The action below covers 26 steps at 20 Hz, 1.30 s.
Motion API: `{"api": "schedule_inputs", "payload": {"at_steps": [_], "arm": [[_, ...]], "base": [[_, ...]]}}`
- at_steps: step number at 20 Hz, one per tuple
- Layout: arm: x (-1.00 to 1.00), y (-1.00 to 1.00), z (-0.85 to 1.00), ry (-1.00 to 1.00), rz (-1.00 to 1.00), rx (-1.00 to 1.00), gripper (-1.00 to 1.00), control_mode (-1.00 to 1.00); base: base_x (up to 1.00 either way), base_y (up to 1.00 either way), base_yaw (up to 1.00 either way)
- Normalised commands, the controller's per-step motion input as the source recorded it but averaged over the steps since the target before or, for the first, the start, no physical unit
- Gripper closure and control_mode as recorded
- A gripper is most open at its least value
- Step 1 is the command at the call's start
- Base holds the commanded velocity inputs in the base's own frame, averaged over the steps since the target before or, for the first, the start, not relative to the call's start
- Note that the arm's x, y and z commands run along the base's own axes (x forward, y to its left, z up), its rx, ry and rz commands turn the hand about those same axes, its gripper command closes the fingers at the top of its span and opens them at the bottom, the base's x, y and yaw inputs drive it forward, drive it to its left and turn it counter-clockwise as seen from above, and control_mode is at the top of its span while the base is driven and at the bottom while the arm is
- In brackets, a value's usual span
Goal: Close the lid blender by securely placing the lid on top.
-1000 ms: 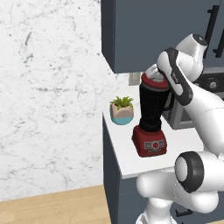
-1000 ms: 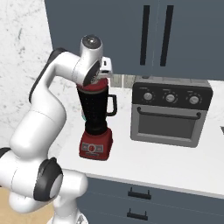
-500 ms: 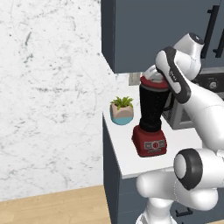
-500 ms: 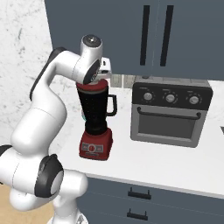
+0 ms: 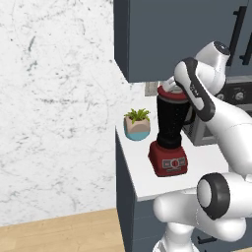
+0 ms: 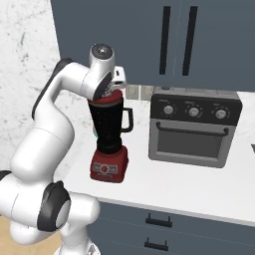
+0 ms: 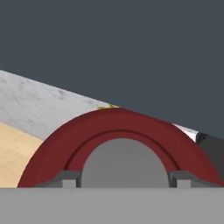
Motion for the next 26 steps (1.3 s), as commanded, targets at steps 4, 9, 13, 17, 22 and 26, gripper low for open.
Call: {"api": "schedule_inputs", "payload": {"at_steps": [4, 9, 13, 17, 22, 26], "arm": [[0.04, -0.07, -0.43, -0.02, 0.0, -0.15, 1.0, -1.0], [0.19, -0.27, -0.25, 0.0, 0.0, -0.08, 1.0, -1.0], [0.04, -0.47, -0.32, 0.0, 0.01, -0.01, 1.0, -1.0], [-0.04, -0.47, -0.56, 0.0, 0.05, 0.0, 1.0, -1.0], [0.0, -0.02, -0.52, 0.06, 0.08, 0.0, 1.0, -1.0], [-0.14, 0.0, -0.65, 0.04, 0.1, 0.0, 1.0, -1.0]], "base": [[0.0, 0.0, 0.0], [0.0, 0.0, 0.0], [0.0, 0.0, 0.0], [0.0, 0.0, 0.0], [0.0, 0.0, 0.0], [0.0, 0.0, 0.0]]}}
